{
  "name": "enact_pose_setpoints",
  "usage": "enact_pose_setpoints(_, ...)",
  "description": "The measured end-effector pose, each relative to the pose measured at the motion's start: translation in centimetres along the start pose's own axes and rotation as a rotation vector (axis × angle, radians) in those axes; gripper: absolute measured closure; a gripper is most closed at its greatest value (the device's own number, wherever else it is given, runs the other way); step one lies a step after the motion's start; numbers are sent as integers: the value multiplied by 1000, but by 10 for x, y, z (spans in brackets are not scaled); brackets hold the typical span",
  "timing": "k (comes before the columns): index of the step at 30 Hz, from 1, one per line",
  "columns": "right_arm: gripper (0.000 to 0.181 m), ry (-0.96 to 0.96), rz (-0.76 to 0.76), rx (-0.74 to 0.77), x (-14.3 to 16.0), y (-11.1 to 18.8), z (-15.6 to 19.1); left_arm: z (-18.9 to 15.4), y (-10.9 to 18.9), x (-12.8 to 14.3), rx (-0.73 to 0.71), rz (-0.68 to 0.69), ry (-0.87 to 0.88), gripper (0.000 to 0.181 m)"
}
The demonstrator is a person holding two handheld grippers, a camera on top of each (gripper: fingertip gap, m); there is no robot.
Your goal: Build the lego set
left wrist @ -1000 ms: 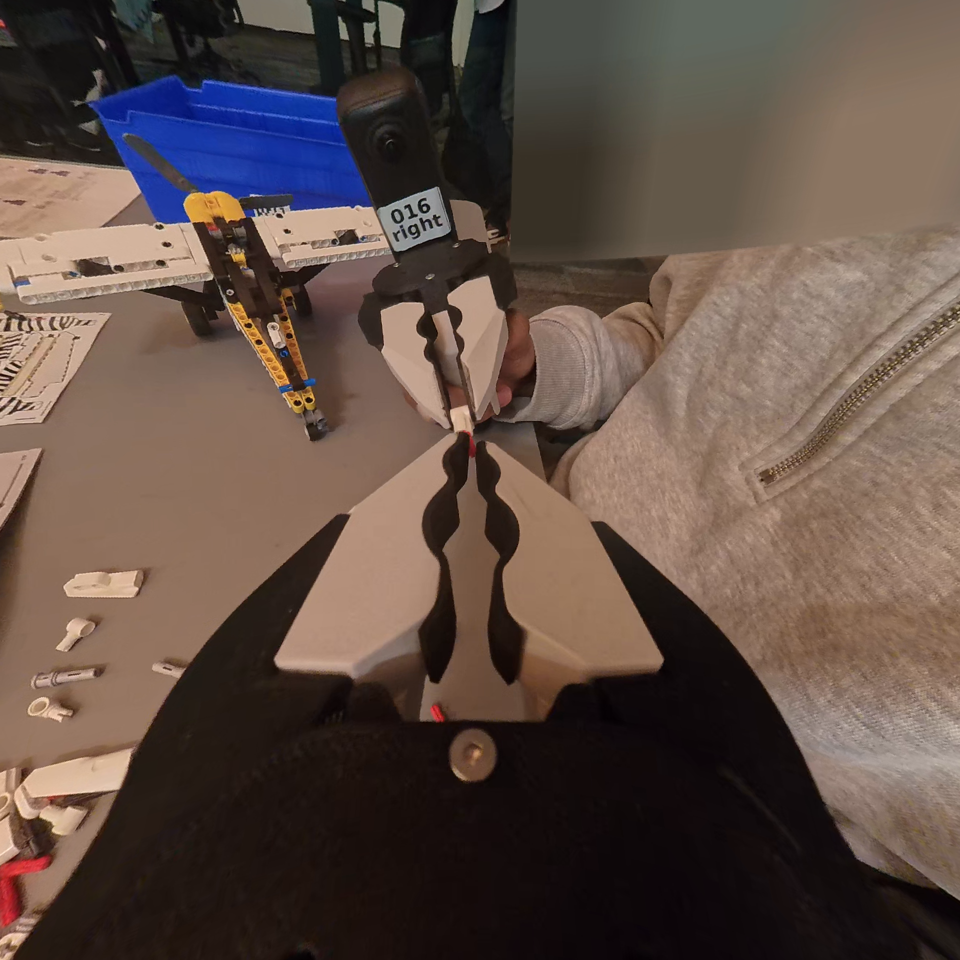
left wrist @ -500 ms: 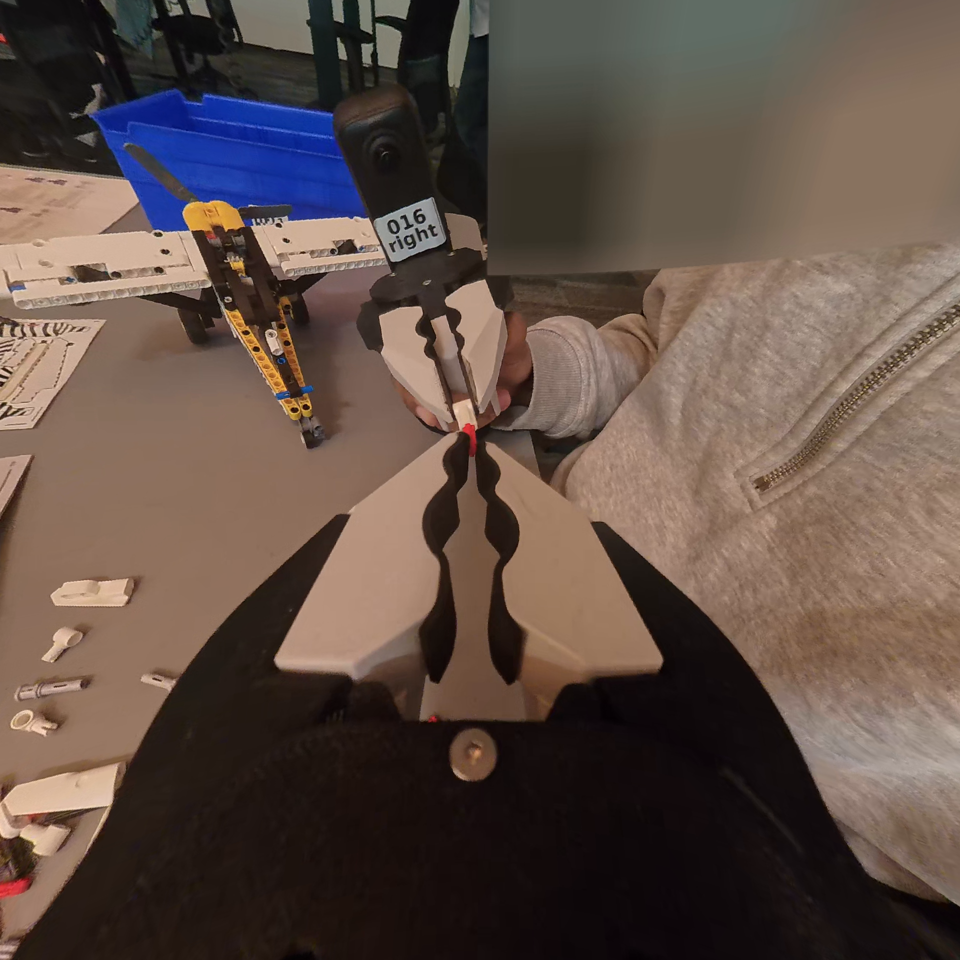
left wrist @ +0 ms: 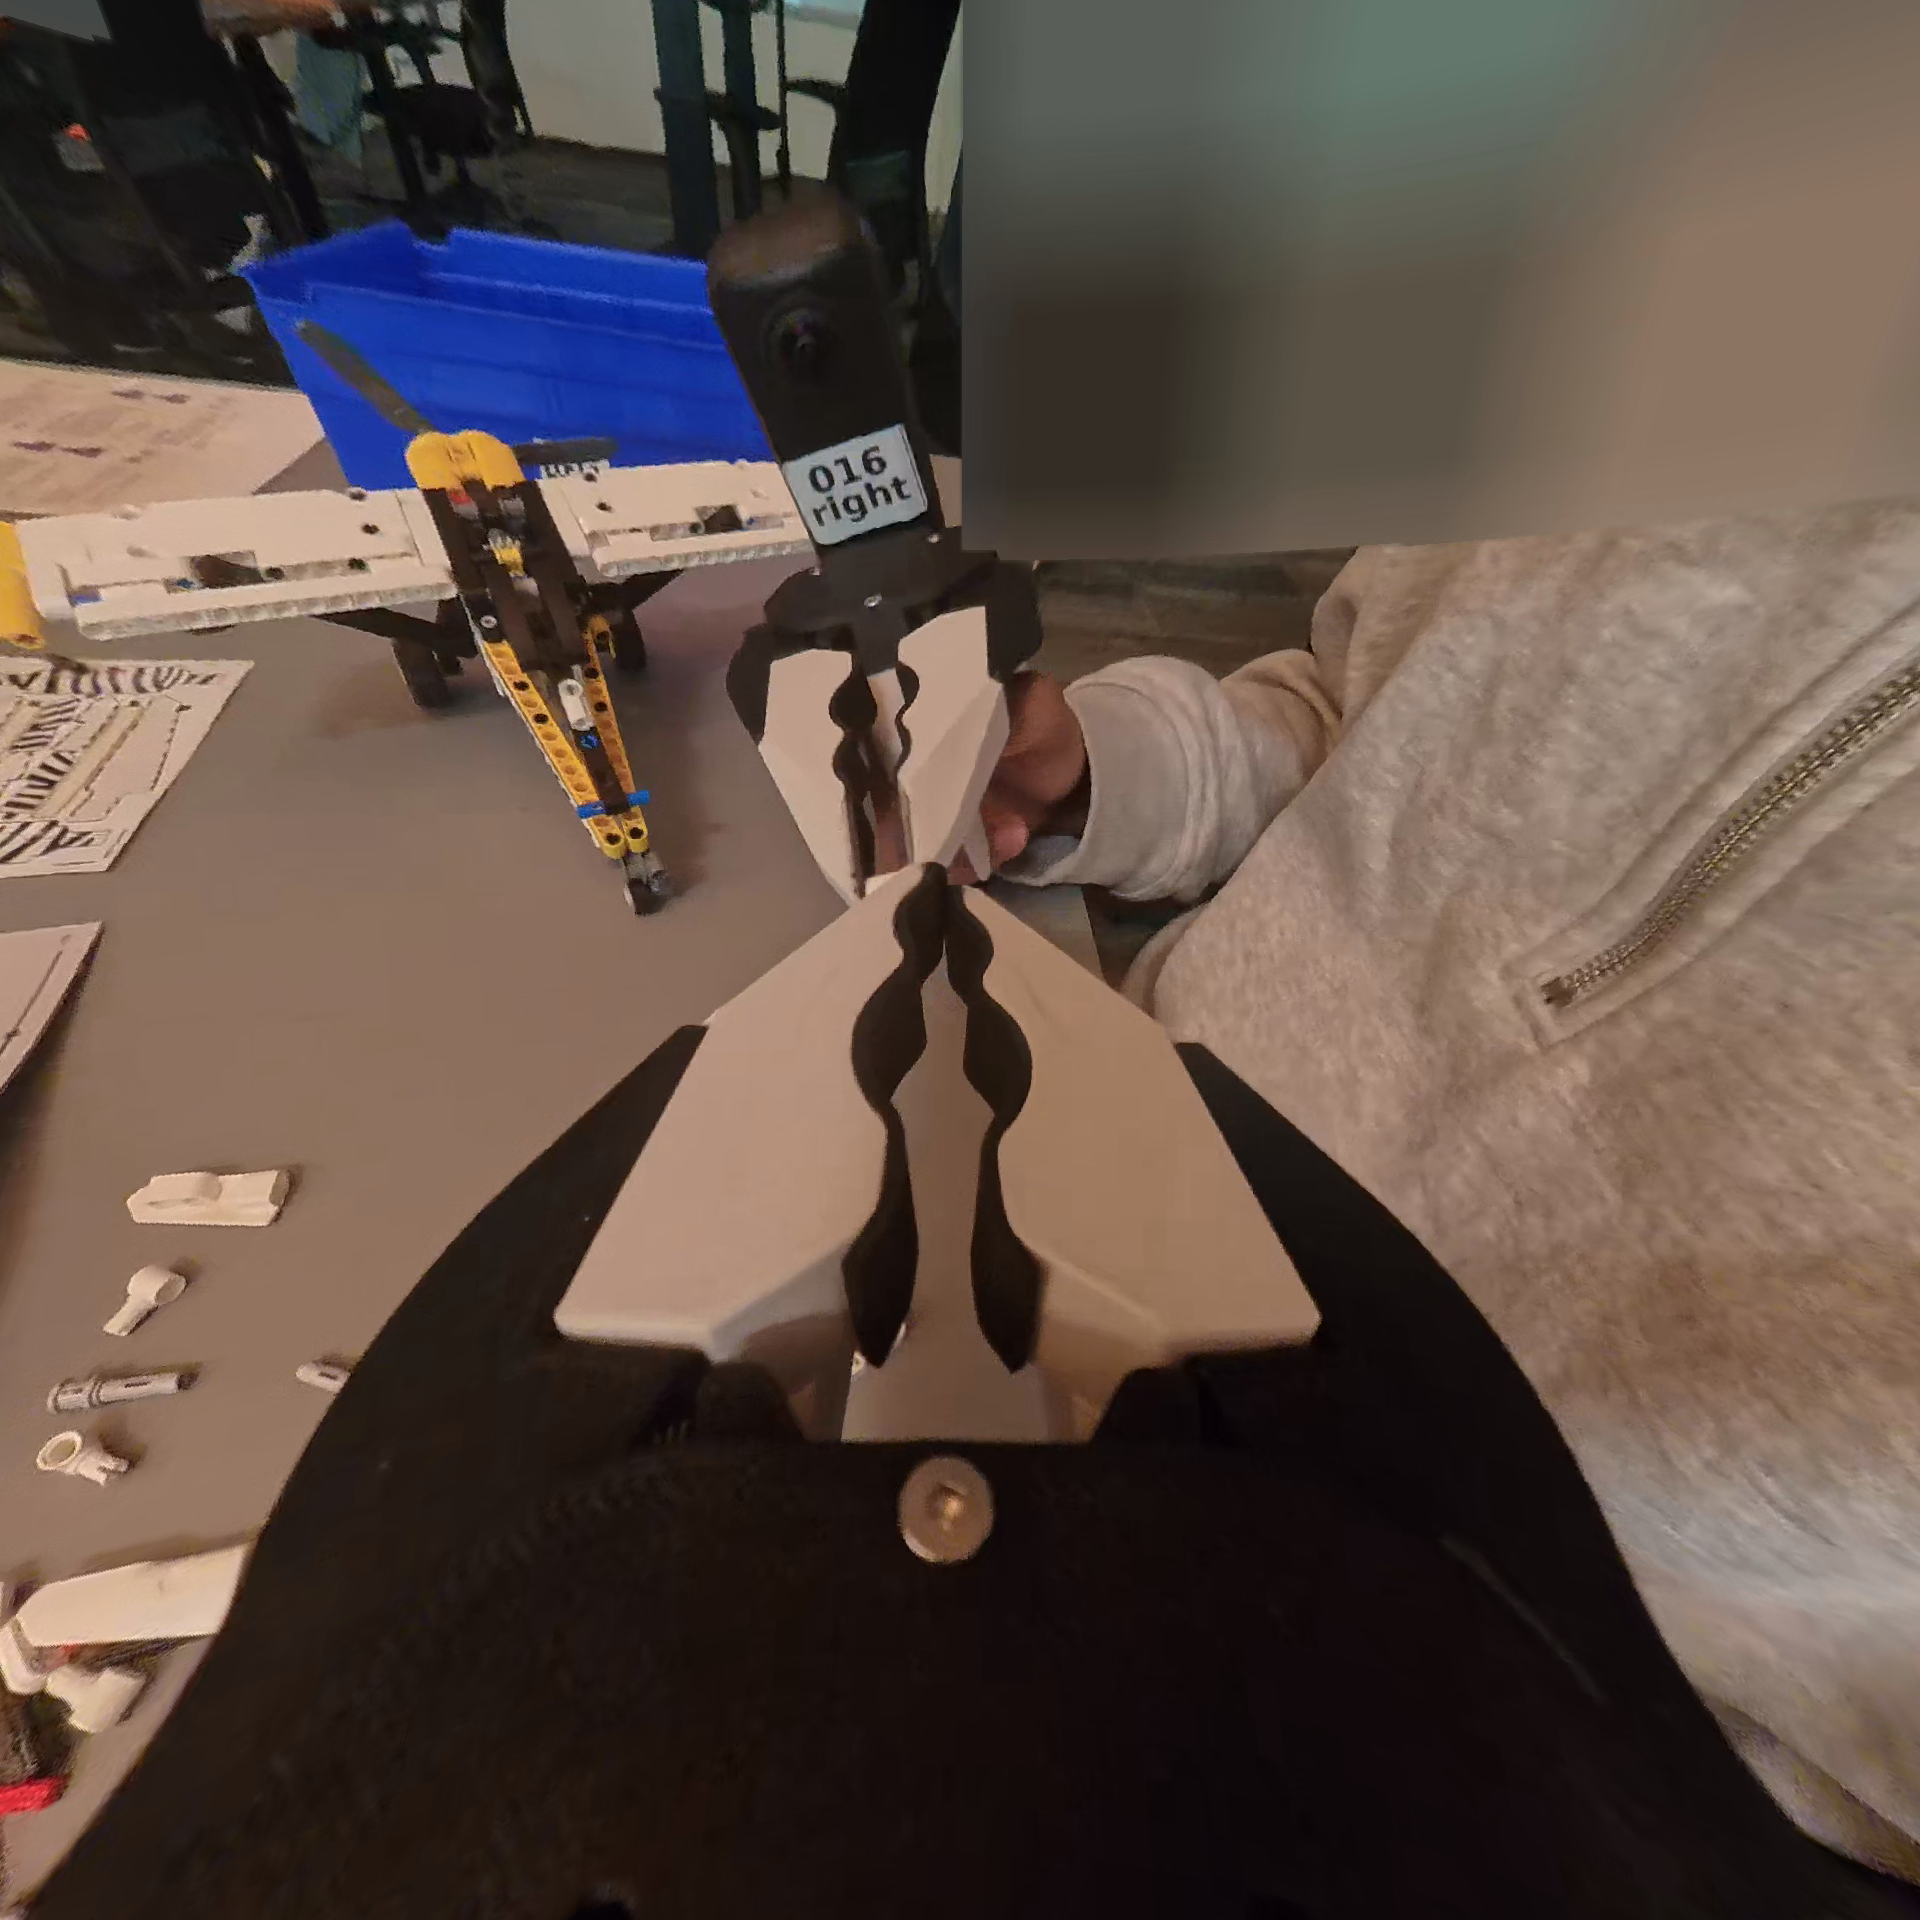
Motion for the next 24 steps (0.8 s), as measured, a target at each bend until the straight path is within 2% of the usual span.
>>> enact_pose_setpoints(9, 175, -28, -62, 30, -7, 7, -6, 14, 13, 1, -75, -53, 31, 181)
enact_pose_setpoints(13, 175, -35, -89, 13, -11, 9, -5, 19, 10, 3, -42, -94, 117, 161)
enact_pose_setpoints(15, 175, -25, -86, 19, -10, 9, -5, 21, 7, 5, -15, -107, 171, 157)
enact_pose_setpoints(18, 175, -8, -83, 29, -10, 9, -4, 22, 1, 7, 34, -122, 248, 160)
enact_pose_setpoints(24, 176, -3, -85, 29, -11, 9, -4, 22, -4, 8, 51, -135, 271, 177)
Point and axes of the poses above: each gripper's, where its closed fingertips meet, y back along the fingers, x out of its underside, z = x × y across the jaws, the point moved 4 cm from there along y, back along the fingers, and after that the axes turned 6 degrees about -y, right-handed, at the moved point
